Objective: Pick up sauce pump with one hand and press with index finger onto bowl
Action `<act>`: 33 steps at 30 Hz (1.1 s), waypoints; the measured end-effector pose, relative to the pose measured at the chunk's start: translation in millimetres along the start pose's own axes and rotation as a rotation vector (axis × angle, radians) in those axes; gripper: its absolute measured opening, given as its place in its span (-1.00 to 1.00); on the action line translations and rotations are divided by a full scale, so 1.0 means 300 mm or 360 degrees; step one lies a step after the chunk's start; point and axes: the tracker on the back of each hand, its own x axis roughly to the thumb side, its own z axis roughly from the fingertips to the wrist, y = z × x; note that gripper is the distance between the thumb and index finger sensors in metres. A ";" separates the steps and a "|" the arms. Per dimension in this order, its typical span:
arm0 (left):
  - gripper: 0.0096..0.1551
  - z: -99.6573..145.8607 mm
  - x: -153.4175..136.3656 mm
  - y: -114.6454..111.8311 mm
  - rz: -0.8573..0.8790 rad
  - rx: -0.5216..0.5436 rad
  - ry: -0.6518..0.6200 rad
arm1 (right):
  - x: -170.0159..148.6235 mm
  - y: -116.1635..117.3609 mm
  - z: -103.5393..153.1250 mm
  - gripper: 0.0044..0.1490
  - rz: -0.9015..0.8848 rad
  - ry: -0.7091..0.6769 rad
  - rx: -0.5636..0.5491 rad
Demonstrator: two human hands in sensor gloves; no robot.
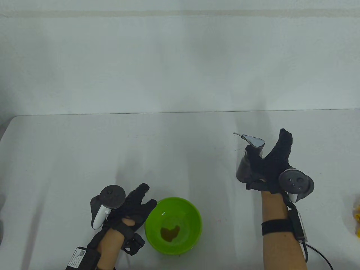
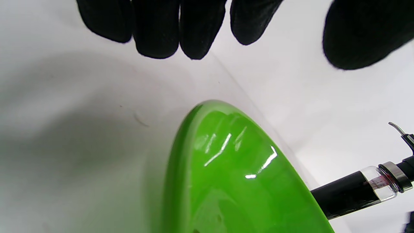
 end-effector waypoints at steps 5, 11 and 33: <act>0.02 -0.001 -0.002 -0.001 -0.0003 -0.0002 -0.0001 | 0.172 -0.070 -0.019 0.05 -0.0386 -0.0074 0.0073; 0.02 -0.002 -0.004 -0.002 0.0004 -0.0008 0.0006 | 0.297 0.008 0.094 -0.05 -0.1314 0.0208 0.0653; 0.03 0.051 0.060 0.031 0.0217 0.0240 -0.0378 | 0.230 0.375 0.415 -0.05 -0.1390 0.0632 0.1729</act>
